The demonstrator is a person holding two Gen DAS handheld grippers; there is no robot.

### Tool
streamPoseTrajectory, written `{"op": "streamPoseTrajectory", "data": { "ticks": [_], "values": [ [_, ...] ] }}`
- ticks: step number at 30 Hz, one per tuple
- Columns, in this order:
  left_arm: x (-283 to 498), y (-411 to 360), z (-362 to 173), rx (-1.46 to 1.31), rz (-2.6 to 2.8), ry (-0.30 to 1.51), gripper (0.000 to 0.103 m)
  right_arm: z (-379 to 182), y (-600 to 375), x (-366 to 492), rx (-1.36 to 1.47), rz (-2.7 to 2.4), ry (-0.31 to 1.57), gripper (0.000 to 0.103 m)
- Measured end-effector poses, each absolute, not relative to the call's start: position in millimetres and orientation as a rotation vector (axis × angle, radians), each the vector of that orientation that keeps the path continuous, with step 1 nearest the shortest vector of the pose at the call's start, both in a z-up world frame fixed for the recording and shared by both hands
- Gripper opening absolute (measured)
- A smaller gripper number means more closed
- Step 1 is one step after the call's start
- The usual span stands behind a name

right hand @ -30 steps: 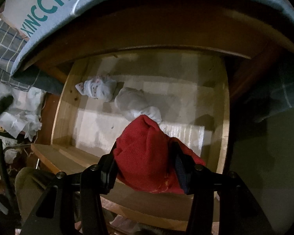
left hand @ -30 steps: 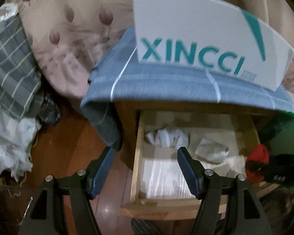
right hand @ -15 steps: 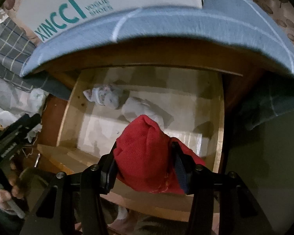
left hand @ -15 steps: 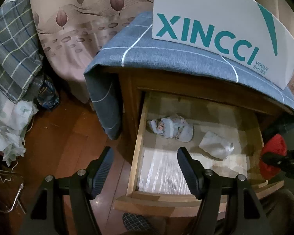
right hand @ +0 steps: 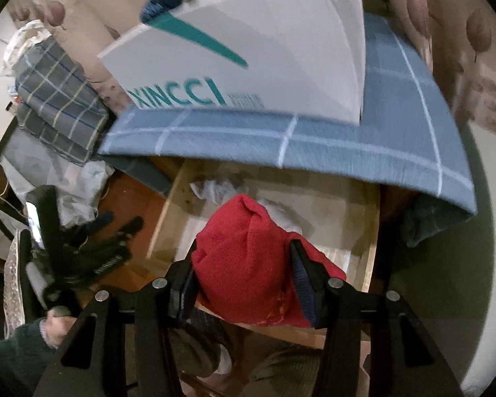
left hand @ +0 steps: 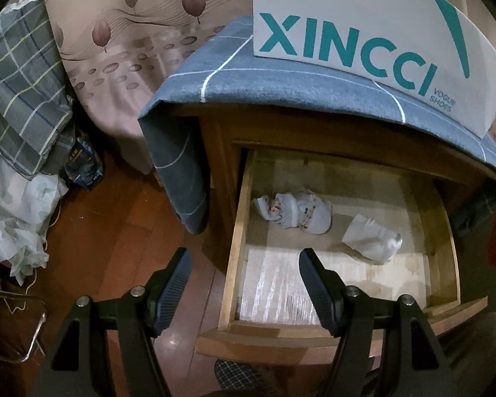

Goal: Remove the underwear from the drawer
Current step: 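Carry the red cloth with the right tool into the shoe box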

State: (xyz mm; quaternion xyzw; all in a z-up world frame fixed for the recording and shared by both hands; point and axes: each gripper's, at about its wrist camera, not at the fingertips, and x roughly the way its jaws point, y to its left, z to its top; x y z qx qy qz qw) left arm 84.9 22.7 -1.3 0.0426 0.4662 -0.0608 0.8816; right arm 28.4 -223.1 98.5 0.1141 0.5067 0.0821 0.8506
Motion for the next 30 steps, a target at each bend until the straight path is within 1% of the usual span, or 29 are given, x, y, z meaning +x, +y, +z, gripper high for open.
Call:
{"op": "streamPoseTrajectory", "data": {
  "ticks": [11, 22, 25, 30],
  "values": [
    [86, 28, -1, 0.054, -0.138, 0.978, 0.069, 183, -213, 40, 0.182, 0.205, 0.955, 0.048],
    [84, 25, -1, 0.065, -0.136, 0.966, 0.069, 274, -208, 103, 0.139, 0.194, 0.818, 0.048],
    [84, 26, -1, 0.055, -0.135, 0.966, 0.069, 286, -205, 122, 0.12, 0.179, 0.806, 0.048],
    [85, 35, -2, -0.009, -0.132, 0.977, 0.069, 283, -203, 153, 0.11, 0.15, 0.822, 0.048]
  ]
}}
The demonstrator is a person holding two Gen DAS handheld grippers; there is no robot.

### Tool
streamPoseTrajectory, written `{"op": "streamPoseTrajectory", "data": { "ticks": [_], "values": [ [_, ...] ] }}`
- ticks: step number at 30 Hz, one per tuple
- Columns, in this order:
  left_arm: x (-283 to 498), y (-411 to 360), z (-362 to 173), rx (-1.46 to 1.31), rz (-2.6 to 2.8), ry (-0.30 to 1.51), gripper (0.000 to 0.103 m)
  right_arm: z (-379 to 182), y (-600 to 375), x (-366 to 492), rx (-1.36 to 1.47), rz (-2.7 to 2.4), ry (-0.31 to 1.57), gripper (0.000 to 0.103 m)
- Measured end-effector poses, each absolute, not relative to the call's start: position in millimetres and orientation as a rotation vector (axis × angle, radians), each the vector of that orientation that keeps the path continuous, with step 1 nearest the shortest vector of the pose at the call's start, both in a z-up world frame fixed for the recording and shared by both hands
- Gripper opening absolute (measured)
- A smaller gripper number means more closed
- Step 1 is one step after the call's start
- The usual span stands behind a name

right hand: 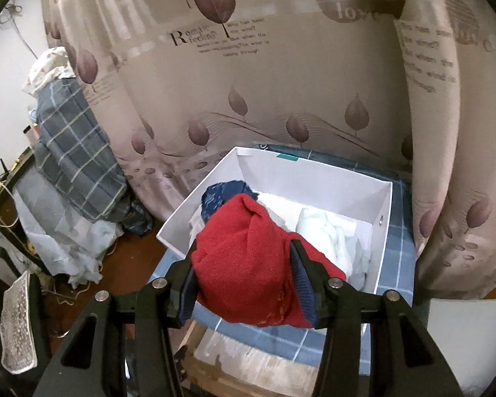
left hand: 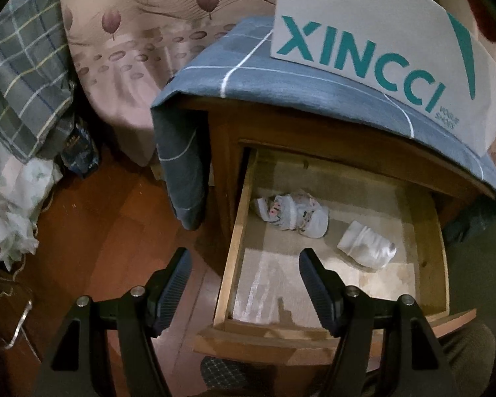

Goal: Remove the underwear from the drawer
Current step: 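Carry the red cloth with the right tool into the shoe box, then open the right tool to release the red cloth in the box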

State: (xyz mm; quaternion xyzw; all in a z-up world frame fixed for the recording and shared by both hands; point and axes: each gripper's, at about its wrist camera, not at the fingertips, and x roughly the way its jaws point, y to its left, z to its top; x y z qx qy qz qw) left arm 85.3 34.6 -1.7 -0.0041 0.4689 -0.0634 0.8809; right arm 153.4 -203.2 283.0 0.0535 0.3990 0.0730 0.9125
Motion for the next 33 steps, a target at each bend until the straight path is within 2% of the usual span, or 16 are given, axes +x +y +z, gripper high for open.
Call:
{"op": "streamPoseTrajectory", "data": {
  "ticks": [10, 20, 26, 28, 31, 33],
  "values": [
    [88, 49, -4, -0.11, -0.132, 0.991, 0.069, 221, -201, 200, 0.047, 0.07, 0.948, 0.048],
    [89, 49, -4, -0.111, -0.135, 0.996, 0.069, 181, -210, 224, 0.01, -0.024, 1.041, 0.052],
    [91, 50, -5, -0.122, -0.134, 1.001, 0.069, 182, -209, 222, -0.021, -0.041, 1.032, 0.064],
    [91, 50, -5, -0.119, -0.134, 1.0, 0.069, 184, -207, 218, -0.026, -0.041, 1.023, 0.073],
    [90, 49, -5, -0.116, -0.133, 1.001, 0.069, 190, -204, 213, -0.057, -0.029, 1.018, 0.08],
    [91, 48, -5, -0.117, -0.132, 1.0, 0.069, 196, -200, 208, -0.078, -0.015, 1.017, 0.082]
  ]
}}
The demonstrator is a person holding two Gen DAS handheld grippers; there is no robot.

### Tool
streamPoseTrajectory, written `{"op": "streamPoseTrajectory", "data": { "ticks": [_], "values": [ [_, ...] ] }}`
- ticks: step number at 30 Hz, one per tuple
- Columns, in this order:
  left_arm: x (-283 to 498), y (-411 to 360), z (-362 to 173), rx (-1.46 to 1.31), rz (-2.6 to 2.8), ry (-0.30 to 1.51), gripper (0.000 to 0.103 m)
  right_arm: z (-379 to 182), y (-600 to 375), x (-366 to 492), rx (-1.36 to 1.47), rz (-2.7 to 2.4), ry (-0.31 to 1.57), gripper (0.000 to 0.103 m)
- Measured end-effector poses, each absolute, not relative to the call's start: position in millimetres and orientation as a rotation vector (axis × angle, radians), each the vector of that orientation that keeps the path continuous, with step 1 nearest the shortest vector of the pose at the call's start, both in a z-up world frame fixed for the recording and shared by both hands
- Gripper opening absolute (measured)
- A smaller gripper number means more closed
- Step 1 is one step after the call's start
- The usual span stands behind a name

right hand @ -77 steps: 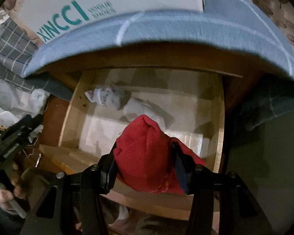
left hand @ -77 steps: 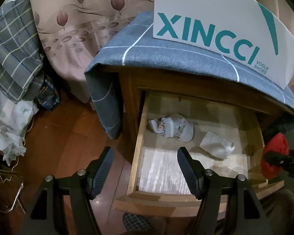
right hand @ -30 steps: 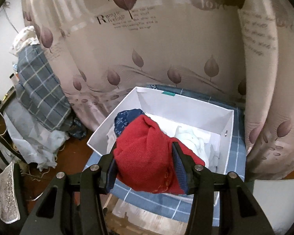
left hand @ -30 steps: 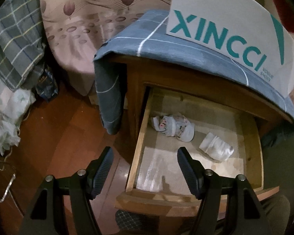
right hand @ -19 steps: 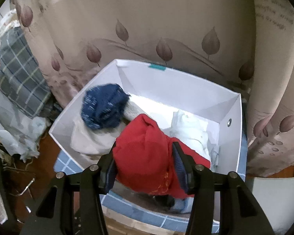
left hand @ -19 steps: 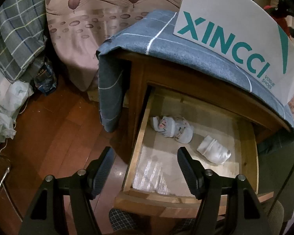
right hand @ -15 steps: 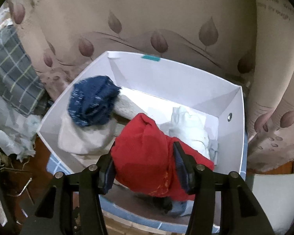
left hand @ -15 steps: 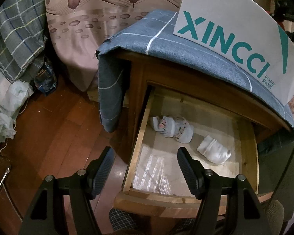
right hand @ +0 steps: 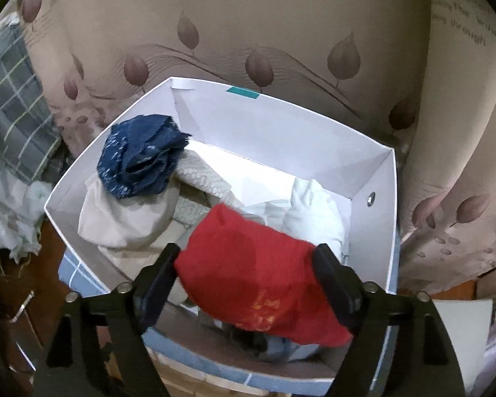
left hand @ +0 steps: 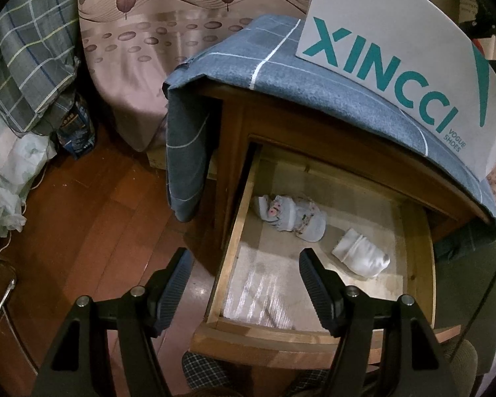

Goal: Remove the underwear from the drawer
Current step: 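Open the right tool to release the red cloth in the box, then move the right tool back down into the drawer toward the white sock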

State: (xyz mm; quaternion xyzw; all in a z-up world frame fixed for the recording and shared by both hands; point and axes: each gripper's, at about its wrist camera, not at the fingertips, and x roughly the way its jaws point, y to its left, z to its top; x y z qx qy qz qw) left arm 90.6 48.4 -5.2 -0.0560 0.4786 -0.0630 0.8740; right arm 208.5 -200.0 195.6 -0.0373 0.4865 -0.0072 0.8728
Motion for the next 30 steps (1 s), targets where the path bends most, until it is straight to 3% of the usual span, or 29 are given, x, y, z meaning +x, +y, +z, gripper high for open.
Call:
{"op": "streamPoseTrajectory", "data": {
  "ticks": [16, 24, 30],
  "values": [
    [91, 51, -4, -0.119, -0.122, 1.009, 0.069, 246, -170, 129, -0.148, 0.23, 0.894, 0.086],
    [92, 53, -5, -0.133, -0.121, 1.014, 0.069, 186, -152, 77, -0.204, 0.462, 1.008, 0.085],
    [93, 53, -6, -0.136, -0.122, 1.021, 0.069, 113, -152, 73, -0.195, 0.48, 1.162, 0.073]
  ]
}}
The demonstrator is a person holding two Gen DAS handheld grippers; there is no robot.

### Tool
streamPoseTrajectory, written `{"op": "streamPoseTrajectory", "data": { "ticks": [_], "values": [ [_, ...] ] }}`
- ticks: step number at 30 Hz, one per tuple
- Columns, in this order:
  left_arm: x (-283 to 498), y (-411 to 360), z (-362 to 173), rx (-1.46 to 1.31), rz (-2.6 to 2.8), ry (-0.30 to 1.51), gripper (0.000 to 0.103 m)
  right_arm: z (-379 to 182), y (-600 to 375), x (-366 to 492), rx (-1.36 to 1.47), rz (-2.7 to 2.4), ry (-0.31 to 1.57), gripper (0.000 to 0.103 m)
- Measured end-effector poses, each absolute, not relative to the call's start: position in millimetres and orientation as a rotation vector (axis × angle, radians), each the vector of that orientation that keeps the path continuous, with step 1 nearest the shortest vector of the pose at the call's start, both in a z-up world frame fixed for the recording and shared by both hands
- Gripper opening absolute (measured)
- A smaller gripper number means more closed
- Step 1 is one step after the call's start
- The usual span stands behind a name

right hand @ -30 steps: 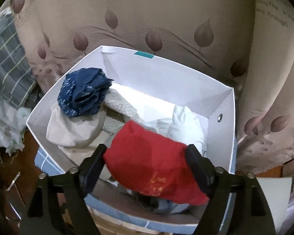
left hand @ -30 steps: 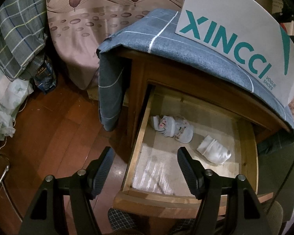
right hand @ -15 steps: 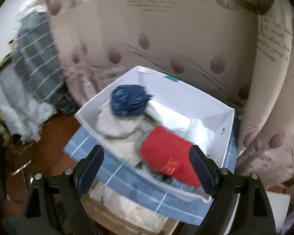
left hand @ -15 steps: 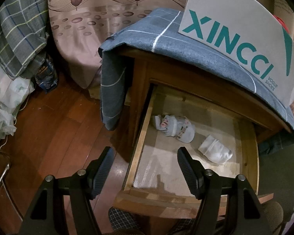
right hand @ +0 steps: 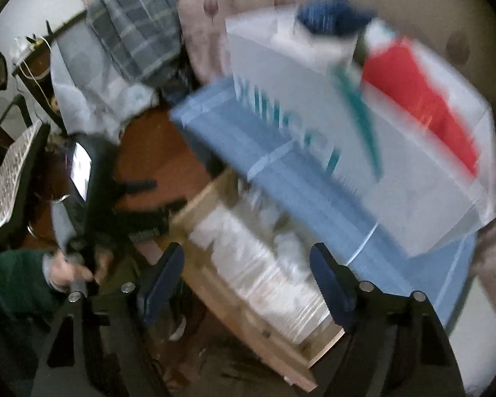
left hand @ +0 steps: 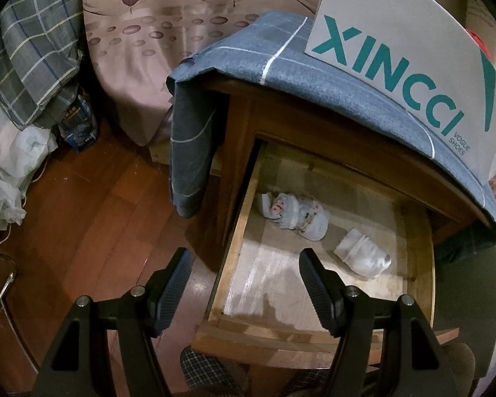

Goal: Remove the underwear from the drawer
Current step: 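Move the right tool back down into the drawer toward the white sock, then grasp the white rolled sock with the right tool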

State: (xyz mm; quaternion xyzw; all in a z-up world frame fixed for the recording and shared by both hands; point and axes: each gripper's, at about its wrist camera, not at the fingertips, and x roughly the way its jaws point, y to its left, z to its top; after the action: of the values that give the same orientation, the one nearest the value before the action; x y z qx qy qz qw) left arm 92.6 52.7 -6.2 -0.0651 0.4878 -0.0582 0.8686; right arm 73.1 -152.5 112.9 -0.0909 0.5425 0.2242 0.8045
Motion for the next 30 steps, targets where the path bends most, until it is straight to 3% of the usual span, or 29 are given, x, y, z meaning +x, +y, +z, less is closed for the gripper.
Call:
{"op": "streamPoseTrajectory", "data": {
  "ticks": [9, 17, 25, 30],
  "values": [
    [94, 53, -8, -0.152, -0.124, 1.029, 0.069, 6, -146, 94, -0.3, 0.431, 1.291, 0.064],
    [94, 54, -9, -0.158, -0.126, 1.034, 0.069, -53, -149, 114, -0.414, 0.412, 1.333, 0.064],
    [96, 55, -11, -0.174, -0.123, 1.046, 0.069, -71, -135, 108, -0.628, 0.46, 1.205, 0.064],
    [97, 56, -12, -0.176, -0.121, 1.05, 0.069, -97, -132, 104, -0.731, 0.46, 1.235, 0.063]
  ]
}}
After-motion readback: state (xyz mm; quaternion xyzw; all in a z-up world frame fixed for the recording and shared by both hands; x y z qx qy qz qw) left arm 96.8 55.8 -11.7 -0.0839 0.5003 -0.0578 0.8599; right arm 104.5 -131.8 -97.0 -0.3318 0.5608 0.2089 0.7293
